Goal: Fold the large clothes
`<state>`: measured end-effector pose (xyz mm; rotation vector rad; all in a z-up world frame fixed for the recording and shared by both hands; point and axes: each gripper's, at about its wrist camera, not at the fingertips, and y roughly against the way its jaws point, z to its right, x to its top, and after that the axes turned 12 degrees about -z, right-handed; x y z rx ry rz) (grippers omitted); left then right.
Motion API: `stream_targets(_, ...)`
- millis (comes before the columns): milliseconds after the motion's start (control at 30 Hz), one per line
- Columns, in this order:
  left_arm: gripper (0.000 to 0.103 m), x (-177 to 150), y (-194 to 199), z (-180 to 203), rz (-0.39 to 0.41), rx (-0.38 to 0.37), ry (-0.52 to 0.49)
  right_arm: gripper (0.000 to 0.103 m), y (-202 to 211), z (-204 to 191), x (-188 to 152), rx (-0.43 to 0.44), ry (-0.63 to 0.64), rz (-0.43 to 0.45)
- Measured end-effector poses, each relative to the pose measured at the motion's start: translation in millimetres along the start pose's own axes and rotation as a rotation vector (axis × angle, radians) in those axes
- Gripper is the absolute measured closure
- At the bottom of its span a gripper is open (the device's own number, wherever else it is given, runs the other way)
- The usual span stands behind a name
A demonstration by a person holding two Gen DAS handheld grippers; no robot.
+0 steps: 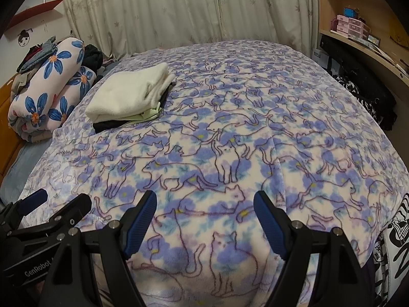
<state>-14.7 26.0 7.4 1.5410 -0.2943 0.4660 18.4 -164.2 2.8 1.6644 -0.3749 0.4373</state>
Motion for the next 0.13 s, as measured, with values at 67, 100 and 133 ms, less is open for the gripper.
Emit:
stream_targets(67, 0.003, 0.8, -0.3, 0.0, 0.0, 0.0, -0.001, 0.025, 0.4, -1.9, -0.2, -0.001, -0.001, 0.001)
stream_targets(100, 0.003, 0.6, -1.3, -1.4, -0.002, 0.0, 0.0, 0.025, -0.5, 1.0, 0.0, -0.002, 0.0, -0.002)
stream_targets(133, 0.003, -0.3, -2.2, -2.9, -0.004, 0.0, 0.0, 0.025, 0.4, -2.3, -0.2, 0.0, -0.001, -0.001)
